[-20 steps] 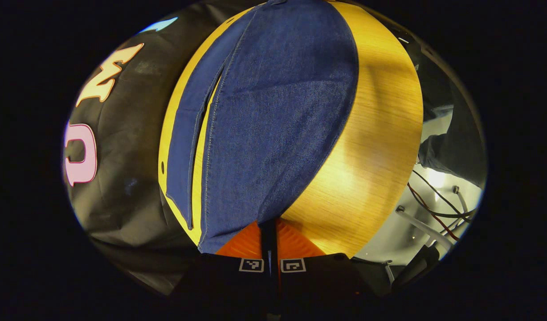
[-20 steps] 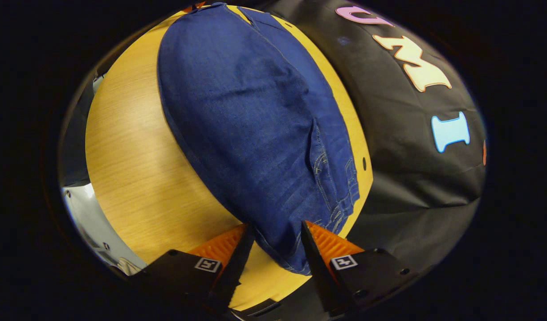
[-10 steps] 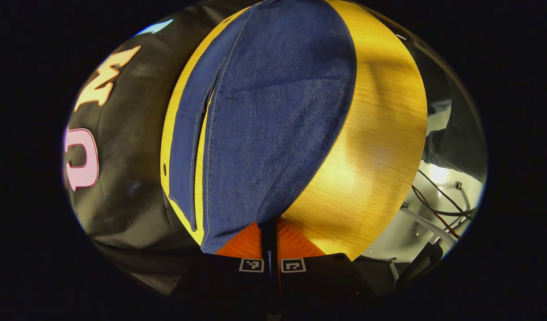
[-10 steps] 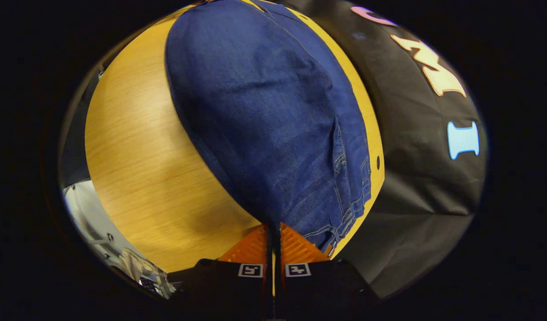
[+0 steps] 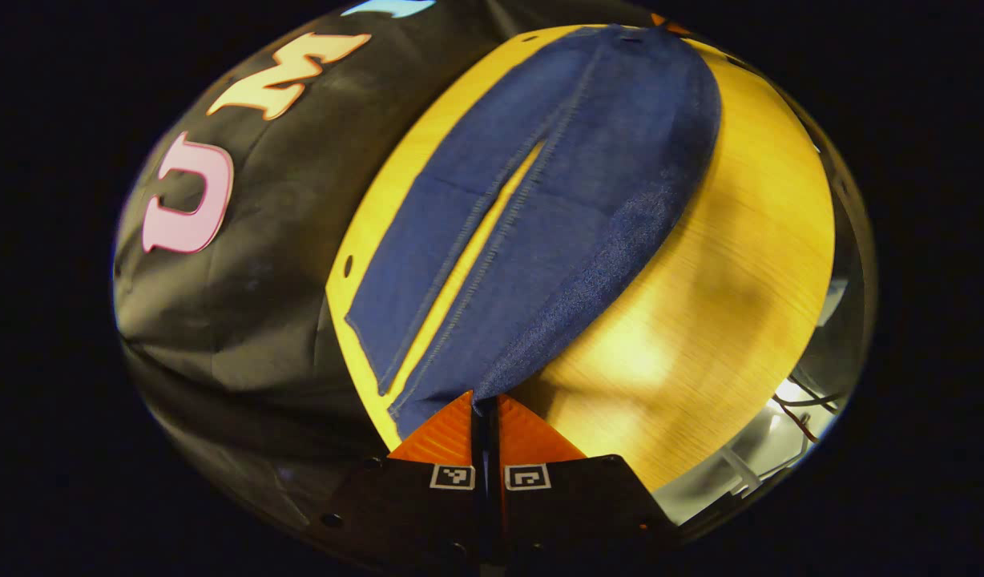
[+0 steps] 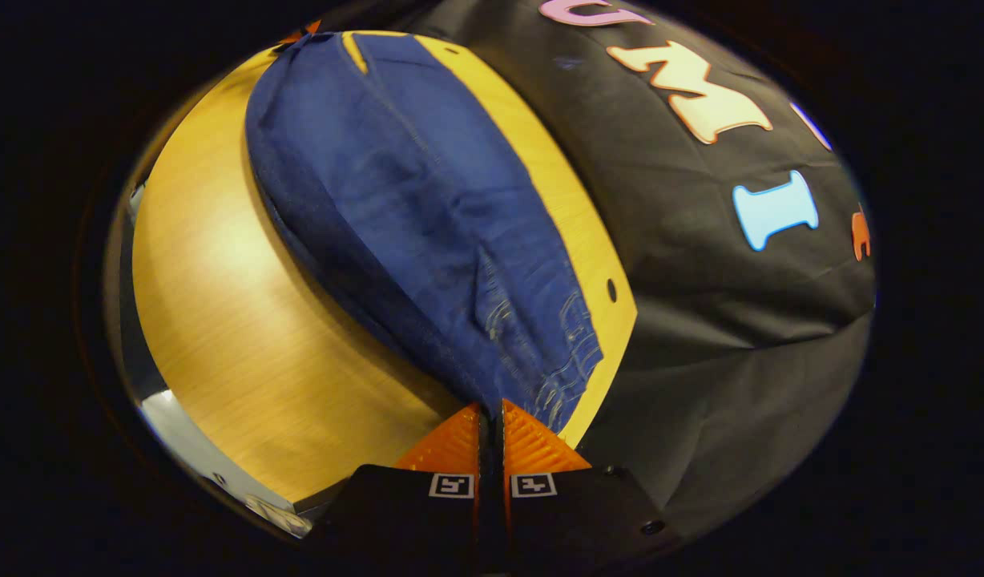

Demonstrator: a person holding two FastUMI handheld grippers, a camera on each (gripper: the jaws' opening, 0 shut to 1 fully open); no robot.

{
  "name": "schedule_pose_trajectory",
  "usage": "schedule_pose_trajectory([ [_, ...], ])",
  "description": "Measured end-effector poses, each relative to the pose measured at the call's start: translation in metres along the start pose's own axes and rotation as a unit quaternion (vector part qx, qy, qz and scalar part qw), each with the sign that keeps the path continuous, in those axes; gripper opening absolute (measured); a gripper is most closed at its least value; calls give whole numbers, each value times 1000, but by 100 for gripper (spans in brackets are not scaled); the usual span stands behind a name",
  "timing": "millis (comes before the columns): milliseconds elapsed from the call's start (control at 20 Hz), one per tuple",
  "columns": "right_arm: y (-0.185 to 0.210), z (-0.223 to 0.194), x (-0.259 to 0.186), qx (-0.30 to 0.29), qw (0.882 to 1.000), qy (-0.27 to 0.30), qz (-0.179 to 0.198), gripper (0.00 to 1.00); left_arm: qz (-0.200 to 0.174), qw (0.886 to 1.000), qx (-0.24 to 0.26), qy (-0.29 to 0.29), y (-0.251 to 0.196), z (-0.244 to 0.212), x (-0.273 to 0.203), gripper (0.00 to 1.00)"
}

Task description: Grasp the waist and the cuffs of the jeans and fold them to make the two legs overlap; first hold the waist and fold one-third of the jeans toward the cuffs, then hold the cuffs and fold the remaining one-third in the same direction to finish folding.

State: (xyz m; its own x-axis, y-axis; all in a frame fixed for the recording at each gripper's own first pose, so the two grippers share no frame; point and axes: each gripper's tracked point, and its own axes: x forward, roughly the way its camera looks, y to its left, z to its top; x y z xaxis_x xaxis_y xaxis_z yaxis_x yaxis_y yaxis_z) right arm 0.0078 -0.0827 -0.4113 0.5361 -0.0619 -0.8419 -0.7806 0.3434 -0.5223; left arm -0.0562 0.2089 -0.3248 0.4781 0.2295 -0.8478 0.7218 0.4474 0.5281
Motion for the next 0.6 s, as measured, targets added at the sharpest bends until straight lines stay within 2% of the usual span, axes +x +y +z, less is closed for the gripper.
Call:
schedule_pose_trajectory([
  [200,-52,36,1,65,995,-37,-60,3,44,998,-41,-6,52,27,7,0],
  [400,-106,76,11,147,978,-72,-131,2,82,992,-91,-8,97,53,14,0],
  [600,-135,100,54,230,959,-73,-152,2,119,979,-162,-21,139,89,38,0],
])
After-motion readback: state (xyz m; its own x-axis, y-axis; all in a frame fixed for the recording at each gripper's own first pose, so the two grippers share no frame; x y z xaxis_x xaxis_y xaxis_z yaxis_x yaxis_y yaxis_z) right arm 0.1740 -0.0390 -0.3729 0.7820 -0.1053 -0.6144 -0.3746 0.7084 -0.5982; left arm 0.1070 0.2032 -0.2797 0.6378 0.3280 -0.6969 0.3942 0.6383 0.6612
